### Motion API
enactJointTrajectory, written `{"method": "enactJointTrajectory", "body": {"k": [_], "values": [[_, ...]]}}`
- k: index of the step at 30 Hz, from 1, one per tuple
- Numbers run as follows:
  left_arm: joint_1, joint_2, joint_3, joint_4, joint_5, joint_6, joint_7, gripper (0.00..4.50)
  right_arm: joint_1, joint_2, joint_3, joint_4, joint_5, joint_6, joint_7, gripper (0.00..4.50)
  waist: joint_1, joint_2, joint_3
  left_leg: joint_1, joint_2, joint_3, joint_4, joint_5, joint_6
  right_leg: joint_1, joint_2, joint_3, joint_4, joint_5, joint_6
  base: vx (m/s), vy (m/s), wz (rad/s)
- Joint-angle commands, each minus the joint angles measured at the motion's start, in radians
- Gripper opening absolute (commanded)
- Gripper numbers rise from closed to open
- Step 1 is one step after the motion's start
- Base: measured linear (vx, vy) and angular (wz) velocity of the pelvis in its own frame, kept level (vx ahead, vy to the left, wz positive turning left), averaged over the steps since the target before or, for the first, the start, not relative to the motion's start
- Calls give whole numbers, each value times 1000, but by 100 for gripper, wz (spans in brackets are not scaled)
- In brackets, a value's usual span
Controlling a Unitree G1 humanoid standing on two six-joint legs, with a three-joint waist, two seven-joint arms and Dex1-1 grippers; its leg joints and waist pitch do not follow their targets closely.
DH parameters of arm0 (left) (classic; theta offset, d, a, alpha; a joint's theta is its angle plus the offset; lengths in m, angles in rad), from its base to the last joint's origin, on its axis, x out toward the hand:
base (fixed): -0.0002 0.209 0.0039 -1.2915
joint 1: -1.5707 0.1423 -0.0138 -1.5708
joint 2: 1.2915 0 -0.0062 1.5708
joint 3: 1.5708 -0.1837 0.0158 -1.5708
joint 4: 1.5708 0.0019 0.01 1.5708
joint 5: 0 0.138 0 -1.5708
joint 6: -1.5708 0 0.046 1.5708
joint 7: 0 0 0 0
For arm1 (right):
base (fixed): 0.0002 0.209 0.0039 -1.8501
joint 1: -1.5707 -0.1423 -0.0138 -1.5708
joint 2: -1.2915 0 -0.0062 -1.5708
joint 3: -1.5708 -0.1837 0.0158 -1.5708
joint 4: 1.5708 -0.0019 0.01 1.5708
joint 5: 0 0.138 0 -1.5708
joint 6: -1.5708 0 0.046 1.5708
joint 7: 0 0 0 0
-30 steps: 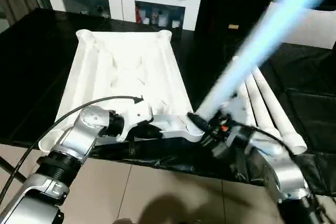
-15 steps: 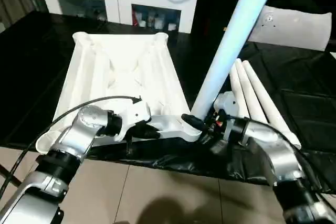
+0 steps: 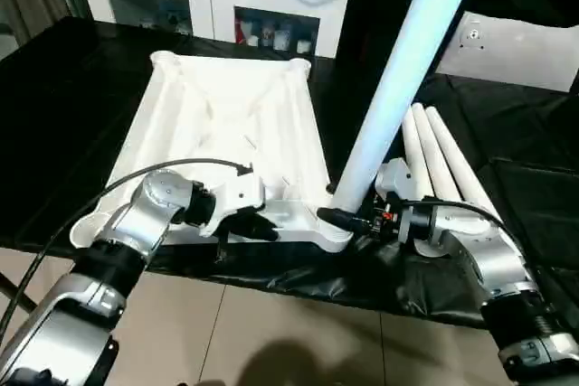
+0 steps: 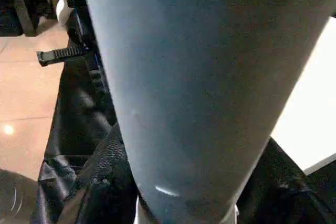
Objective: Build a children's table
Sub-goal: Insert table leg to table base
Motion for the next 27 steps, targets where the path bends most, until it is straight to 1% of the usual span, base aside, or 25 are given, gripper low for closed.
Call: {"method": "enactJointTrajectory", "body": {"k": [1, 5, 8, 9, 10, 11, 12, 13, 14, 15, 16, 17, 18, 19, 20, 21, 22, 23, 24, 25, 26, 27], "values": [[-56, -8, 7, -3, 11, -27, 23, 0, 45, 17, 80, 53, -19, 29, 82, 193, -5, 15, -51, -6, 115, -41, -91, -103, 46, 52, -134, 87, -87, -301, -168, 0, 0, 0], [-62, -13, 16, 17, 10, -37, 20, 0, 41, 28, 71, 65, -19, 23, 69, 193, -4, 15, -49, -5, 115, -42, -93, -125, 38, 51, -136, 87, -93, -347, -157, 0, 0, 0], [-51, -21, 44, 13, -8, -3, 53, 0, 24, 68, 24, 87, -8, 47, -32, 193, -6, 16, -48, -5, 119, -44, -96, -126, 30, 50, -136, 88, -90, -342, -161, 0, 0, 0], [-47, -25, 56, 10, -14, 10, 72, 0, 18, 82, 8, 97, -9, 51, -70, 193, -8, 16, -48, -6, 118, -46, -97, -128, 25, 50, -137, 88, -90, -345, -161, 0, 0, 0], [-38, -35, 85, 1, -30, 39, 121, 0, 11, 104, -14, 110, -9, 52, -130, 193, -9, 16, -47, -6, 117, -45, -96, -133, 24, 49, -137, 88, -91, -353, -161, 0, 0, 0], [-34, -39, 96, -5, -37, 47, 137, 0, 6, 112, -21, 117, -15, 52, -160, 193, -11, 18, -46, -5, 117, -45, -96, -140, 13, 47, -138, 87, -93, -372, -162, 0, 0, 0], [-22, -51, 128, -24, -59, 76, 182, 0, -5, 134, -39, 135, -26, 60, -235, 193, -13, 15, -44, -6, 115, -44, -96, -152, 10, 47, -138, 87, -98, -408, -151, 0, 0, 0], [-14, -59, 151, -45, -77, 104, 210, 0, -11, 151, -48, 143, -26, 64, -270, 193, -16, 17, -43, -3, 115, -45, -97, -166, 0, 43, -140, 86, -101, -442, -145, 0, 0, 0], [-6, -65, 168, -64, -92, 124, 227, 0, -16, 164, -54, 148, -26, 63, -295, 193, -17, 18, -43, -6, 116, -48, -98, -169, -4, 46, -141, 85, -100, -452, -142, 0, 0, 0], [6, -67, 181, -96, -101, 147, 243, 0, -27, 183, -63, 162, -30, 69, -340, 193, -25, 15, -43, -10, 116, -50, -100, -167, -5, 48, -140, 84, -100, -455, -136, 0, 0, 0], [21, -70, 193, -134, -108, 172, 262, 0, -40, 207, -74, 180, -36, 71, -392, 193, -27, 16, -45, -13, 115, -51, -99, -162, -3, 49, -140, 85, -98, -444, -137, 0, 0, 0], [33, -73, 201, -164, -112, 191, 276, 0, -53, 226, -85, 198, -41, 71, -438, 193, -34, 15, -46, -19, 114, -51, -98, -139, 4, 50, -139, 88, -93, -405, -145, 0, 0, 0], [47, -76, 209, -199, -111, 218, 295, 0, -70, 250, -102, 222, -44, 71, -494, 193, -37, 16, -48, -19, 117, -51, -98, -128, 3, 51, -141, 89, -88, -382, -154, 0, 0, 0], [52, -78, 212, -211, -109, 227, 305, 0, -76, 259, -107, 233, -44, 72, -513, 193, -47, 15, -49, -22, 108, -46, -94, -99, 19, 51, -135, 89, -88, -336, -168, 0, 0, 0], [64, -82, 218, -240, -103, 249, 328, 0, -92, 278, -118, 256, -47, 73, -556, 193, -49, 14, -54, -20, 108, -43, -91, -79, 21, 53, -136, 91, -82, -304, -177, 0, 0, 0], [76, -88, 223, -268, -95, 275, 350, 0, -107, 295, -127, 278, -51, 73, -595, 193, -53, 15, -59, -29, 106, -42, -89, -25, 35, 60, -136, 92, -70, -228, -197, 0, 0, 0], [111, -115, 239, -365, -80, 372, 414, 0, -142, 337, -147, 328, -56, 77, -682, 193, -55, 11, -59, -31, 101, -39, -87, -8, 50, 57, -131, 90, -73, -203, -200, 0, 0, 0], [126, -130, 246, -408, -76, 421, 444, 0, -156, 353, -157, 346, -54, 82, -714, 193, -64, 12, -58, -35, 107, -40, -89, 30, 57, 58, -134, 90, -62, -141, -225, 0, 0, 0], [139, -142, 250, -449, -76, 462, 469, 0, -167, 367, -164, 360, -52, 87, -740, 193, -69, 16, -59, -31, 109, -37, -86, 43, 69, 55, -131, 90, -62, -111, -241, 0, 0, 0], [151, -151, 247, -481, -75, 481, 481, 0, -175, 376, -169, 369, -49, 93, -753, 193, -69, 12, -62, -32, 107, -33, -82, 57, 89, 56, -129, 89, -57, -83, -252, 0, 0, 0], [165, -166, 243, -522, -76, 511, 496, 0, -184, 386, -170, 380, -49, 101, -766, 192, -68, 12, -61, -35, 104, -32, -82, 66, 104, 57, -128, 87, -58, -72, -253, 0, 0, 0], [186, -182, 230, -583, -74, 548, 511, 0, -197, 398, -170, 398, -57, 110, -784, 192, -67, 14, -60, -31, 106, -29, -81, 76, 125, 52, -126, 87, -58, -48, -256, 0, 0, 0]]}}
